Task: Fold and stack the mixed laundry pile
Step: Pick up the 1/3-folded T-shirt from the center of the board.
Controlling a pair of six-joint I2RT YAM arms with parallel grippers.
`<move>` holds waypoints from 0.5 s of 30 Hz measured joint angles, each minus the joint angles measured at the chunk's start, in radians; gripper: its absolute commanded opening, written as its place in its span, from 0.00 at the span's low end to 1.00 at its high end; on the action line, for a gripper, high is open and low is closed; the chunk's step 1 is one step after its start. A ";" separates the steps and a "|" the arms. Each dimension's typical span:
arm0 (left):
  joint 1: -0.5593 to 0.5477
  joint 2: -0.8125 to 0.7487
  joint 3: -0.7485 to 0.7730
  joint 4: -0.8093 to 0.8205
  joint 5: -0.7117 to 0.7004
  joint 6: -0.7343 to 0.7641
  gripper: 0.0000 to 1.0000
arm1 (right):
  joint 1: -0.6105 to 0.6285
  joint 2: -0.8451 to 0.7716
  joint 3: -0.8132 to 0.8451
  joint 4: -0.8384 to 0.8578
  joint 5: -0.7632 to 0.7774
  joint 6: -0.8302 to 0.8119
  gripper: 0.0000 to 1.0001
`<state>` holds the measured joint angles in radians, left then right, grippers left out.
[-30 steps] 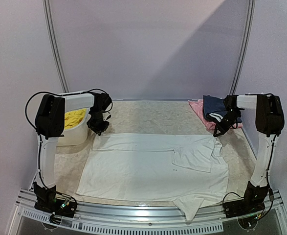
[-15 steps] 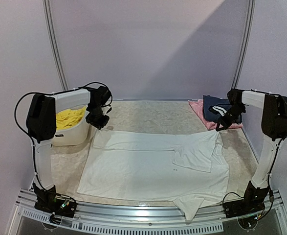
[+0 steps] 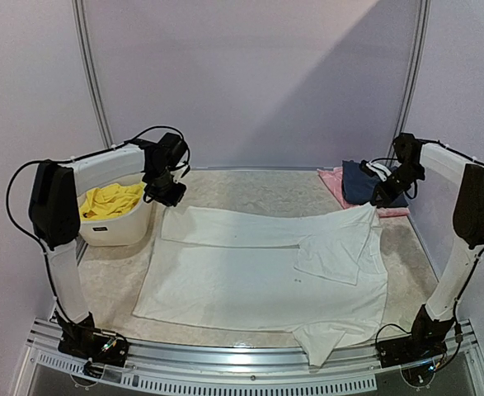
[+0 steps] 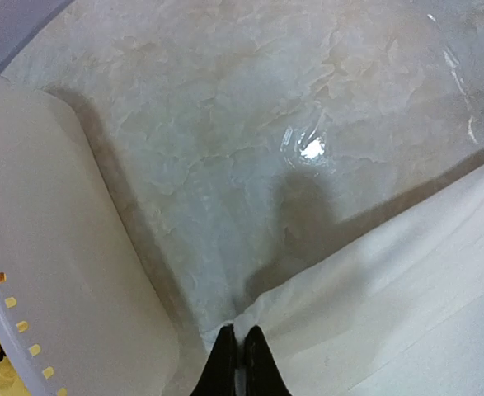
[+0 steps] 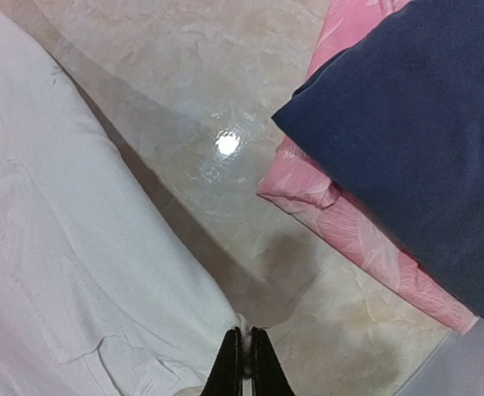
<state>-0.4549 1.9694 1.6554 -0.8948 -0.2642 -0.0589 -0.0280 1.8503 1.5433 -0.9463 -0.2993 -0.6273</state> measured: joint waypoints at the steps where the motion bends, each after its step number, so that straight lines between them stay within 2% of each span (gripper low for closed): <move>1: 0.000 -0.008 -0.012 0.005 -0.003 -0.003 0.00 | -0.003 -0.018 0.000 0.000 0.002 0.002 0.00; 15: -0.046 -0.253 -0.109 0.137 -0.064 -0.042 0.00 | -0.042 -0.202 0.002 0.005 0.010 0.021 0.00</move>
<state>-0.5011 1.7164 1.5459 -0.7578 -0.3286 -0.1013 -0.0700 1.6485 1.5452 -0.9413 -0.2897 -0.6060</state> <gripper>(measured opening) 0.027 0.030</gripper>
